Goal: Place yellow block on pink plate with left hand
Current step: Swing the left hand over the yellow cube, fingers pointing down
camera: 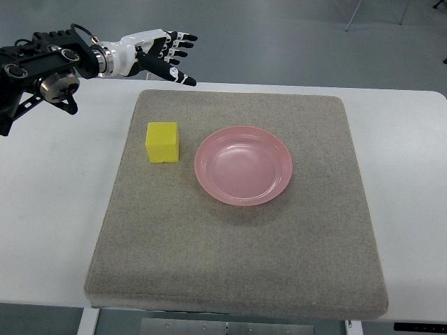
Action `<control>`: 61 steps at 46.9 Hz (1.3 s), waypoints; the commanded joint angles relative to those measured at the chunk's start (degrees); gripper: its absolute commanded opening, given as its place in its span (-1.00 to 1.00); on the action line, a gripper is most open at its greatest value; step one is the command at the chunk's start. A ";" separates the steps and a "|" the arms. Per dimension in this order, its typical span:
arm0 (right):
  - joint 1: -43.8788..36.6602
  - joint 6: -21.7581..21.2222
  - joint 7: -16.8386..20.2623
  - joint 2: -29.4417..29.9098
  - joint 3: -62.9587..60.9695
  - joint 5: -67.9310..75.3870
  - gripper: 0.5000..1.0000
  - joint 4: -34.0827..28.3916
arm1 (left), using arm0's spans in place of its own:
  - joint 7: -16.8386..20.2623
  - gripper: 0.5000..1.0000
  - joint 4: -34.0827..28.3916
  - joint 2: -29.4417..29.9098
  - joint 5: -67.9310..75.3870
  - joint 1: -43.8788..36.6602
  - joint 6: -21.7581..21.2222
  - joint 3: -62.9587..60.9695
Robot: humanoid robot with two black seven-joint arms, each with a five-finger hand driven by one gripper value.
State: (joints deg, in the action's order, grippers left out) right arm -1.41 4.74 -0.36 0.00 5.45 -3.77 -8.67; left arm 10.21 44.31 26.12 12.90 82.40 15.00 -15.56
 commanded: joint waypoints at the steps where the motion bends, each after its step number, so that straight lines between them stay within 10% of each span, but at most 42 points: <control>1: 0.00 0.00 -0.08 0.00 0.00 -0.01 0.69 0.06 | 0.08 0.94 0.16 1.48 5.72 1.00 3.62 -0.18; 25: 0.00 0.00 0.01 0.00 0.00 -0.01 0.69 -0.03 | 3.68 0.92 7.54 7.28 33.94 4.96 13.29 0.26; 61: 0.00 0.00 0.01 0.00 0.00 -0.01 0.69 0.06 | 3.68 0.92 10.18 7.37 42.30 1.09 10.49 0.27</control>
State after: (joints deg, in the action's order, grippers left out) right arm -1.40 4.75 -0.34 0.00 5.45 -3.79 -8.64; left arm 13.89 54.43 33.60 55.33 83.67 25.87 -15.21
